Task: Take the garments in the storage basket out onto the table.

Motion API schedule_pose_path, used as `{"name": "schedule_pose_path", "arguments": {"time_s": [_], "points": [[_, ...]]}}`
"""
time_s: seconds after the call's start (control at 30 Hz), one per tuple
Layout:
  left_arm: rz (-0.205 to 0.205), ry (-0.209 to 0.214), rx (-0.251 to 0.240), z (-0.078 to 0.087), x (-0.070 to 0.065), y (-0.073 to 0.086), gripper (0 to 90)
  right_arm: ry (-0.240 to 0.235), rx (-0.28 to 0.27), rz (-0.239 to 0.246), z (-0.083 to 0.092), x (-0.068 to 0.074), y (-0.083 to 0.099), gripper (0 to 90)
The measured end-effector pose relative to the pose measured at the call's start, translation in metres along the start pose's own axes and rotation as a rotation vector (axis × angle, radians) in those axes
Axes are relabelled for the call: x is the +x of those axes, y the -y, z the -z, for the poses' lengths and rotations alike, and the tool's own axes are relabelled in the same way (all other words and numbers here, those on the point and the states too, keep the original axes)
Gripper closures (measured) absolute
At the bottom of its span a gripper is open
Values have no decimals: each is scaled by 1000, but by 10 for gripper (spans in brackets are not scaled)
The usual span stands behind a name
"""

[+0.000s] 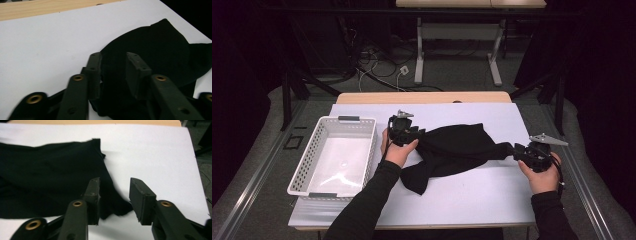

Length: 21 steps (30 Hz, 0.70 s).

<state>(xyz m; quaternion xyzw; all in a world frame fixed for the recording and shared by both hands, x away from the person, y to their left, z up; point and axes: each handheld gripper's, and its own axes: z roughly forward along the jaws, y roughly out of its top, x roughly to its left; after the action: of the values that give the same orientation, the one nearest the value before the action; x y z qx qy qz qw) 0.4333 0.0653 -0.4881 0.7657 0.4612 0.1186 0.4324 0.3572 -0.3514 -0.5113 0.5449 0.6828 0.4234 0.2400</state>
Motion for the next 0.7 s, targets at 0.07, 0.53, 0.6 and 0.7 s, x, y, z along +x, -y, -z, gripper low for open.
{"name": "schedule_pose_path", "arguments": {"time_s": [0.07,0.53,0.6,0.7], "points": [[-11,-1,1,3,-1,4,585,-12,-15,8,1,3,0,577],[-39,61,-22,29,-13,41,426,-56,7,114,-7,42,3,501],[-44,77,-27,33,-15,46,413,-79,12,117,-9,49,5,496],[-66,83,-27,39,-19,54,402,-91,12,124,-10,54,6,492]]}}
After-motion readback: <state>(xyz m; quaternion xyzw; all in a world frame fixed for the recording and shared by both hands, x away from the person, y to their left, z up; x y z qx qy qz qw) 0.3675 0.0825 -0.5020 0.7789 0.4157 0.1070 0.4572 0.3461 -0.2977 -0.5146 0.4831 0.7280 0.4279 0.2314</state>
